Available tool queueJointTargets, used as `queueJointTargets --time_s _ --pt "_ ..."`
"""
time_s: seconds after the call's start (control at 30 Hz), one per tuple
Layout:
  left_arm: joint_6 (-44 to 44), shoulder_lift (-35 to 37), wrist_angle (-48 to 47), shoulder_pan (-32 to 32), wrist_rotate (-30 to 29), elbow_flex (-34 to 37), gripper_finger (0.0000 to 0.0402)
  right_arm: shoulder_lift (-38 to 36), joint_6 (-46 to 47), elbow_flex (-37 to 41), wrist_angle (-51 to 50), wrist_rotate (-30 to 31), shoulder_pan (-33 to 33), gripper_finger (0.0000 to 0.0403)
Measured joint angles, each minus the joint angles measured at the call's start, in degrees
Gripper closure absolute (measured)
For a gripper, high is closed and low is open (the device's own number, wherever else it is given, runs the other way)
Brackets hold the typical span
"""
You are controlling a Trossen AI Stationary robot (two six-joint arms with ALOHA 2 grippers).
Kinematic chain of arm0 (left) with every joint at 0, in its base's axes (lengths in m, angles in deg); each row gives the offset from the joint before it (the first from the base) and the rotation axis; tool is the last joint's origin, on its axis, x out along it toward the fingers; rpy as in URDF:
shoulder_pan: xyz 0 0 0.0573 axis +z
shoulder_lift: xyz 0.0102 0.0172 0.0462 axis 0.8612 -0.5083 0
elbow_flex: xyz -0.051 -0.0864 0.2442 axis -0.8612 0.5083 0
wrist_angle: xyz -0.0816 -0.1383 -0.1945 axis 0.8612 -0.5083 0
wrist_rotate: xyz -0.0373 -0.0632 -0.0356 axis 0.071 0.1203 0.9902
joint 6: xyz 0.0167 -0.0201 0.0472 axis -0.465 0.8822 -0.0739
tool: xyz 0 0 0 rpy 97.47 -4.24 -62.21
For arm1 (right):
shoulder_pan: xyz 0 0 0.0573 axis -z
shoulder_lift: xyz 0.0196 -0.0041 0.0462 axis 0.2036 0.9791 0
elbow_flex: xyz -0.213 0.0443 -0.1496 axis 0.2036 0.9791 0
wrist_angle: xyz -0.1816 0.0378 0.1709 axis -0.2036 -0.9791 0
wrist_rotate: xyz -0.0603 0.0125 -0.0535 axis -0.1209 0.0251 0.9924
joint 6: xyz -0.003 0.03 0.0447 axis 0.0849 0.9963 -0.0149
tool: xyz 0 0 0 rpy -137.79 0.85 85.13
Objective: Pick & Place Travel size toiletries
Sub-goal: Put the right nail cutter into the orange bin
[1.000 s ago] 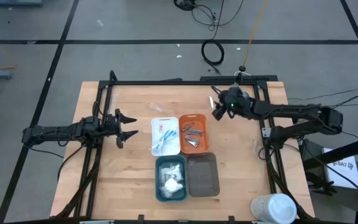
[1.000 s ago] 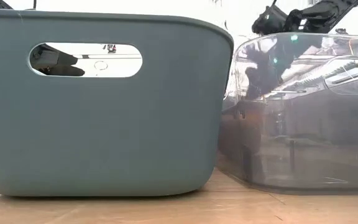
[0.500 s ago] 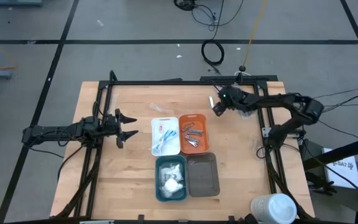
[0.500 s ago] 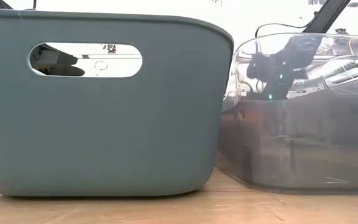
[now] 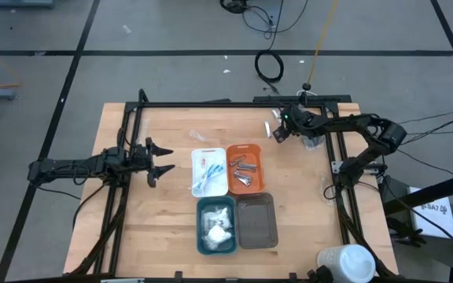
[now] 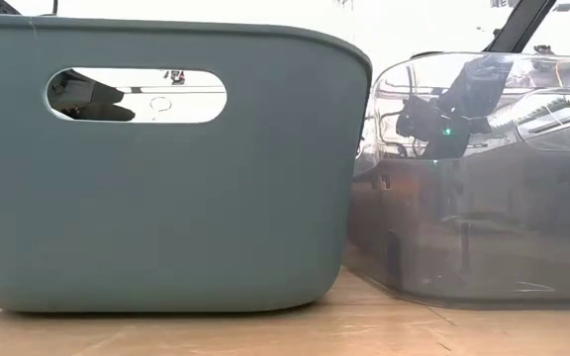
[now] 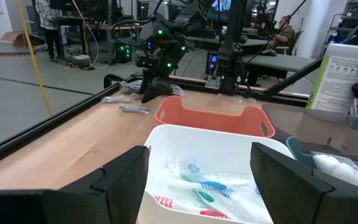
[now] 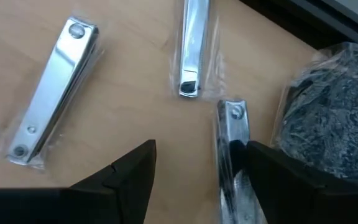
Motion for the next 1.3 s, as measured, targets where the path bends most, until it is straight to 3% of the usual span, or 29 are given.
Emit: queueJointTargets --time_s 0.3,0.63,1.03,1.3 --pt "0.0 0.0 0.0 0.0 0.0 0.0 0.0128 0.5 -0.6 0.0 0.4 1.0 0.0 0.0171" --pt "0.0 0.0 0.0 0.0 0.0 0.0 0.0128 0.3 0.4 -0.1 -3.9 -10.1 -1.3 0.0209" --pt "0.0 0.0 0.0 0.0 0.0 0.0 0.0128 0.3 0.0 -0.1 -4.2 -10.8 -7.2 0.0254" --pt "0.0 0.0 0.0 0.0 0.0 0.0 0.0128 0.4 -0.6 0.0 -4.0 -11.1 -8.0 0.0309"
